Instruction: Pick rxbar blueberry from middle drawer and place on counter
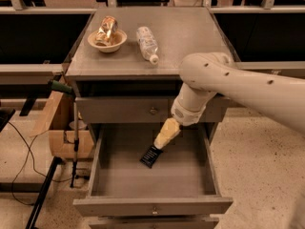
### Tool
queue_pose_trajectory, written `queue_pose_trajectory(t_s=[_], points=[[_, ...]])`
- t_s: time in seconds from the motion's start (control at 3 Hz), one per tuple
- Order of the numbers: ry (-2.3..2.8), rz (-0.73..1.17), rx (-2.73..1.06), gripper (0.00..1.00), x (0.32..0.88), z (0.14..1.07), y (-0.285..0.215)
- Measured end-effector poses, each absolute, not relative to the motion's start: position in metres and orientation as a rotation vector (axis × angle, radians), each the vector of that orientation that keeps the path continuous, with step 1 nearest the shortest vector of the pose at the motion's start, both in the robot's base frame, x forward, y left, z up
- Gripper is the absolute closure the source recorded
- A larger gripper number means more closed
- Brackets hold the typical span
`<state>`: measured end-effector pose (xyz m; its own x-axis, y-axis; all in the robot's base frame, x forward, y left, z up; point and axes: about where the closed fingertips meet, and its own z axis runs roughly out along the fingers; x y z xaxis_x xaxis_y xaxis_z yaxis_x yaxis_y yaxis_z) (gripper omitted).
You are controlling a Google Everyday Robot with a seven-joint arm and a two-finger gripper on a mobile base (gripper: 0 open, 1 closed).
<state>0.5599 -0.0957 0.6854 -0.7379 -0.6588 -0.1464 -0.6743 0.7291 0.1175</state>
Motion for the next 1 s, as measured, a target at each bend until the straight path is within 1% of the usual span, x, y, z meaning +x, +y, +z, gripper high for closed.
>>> queue_pose_trajectory(t_s=[0.33, 0.67, 1.0], points=[[3.059, 0.332, -0.686, 0.00, 0.589, 0.611, -0.092], [3.152, 0.394, -0.357, 0.00, 0.608, 0.565, -0.082], [3.174, 0.394, -0.307, 0.00, 0.606, 0.558, -0.081]])
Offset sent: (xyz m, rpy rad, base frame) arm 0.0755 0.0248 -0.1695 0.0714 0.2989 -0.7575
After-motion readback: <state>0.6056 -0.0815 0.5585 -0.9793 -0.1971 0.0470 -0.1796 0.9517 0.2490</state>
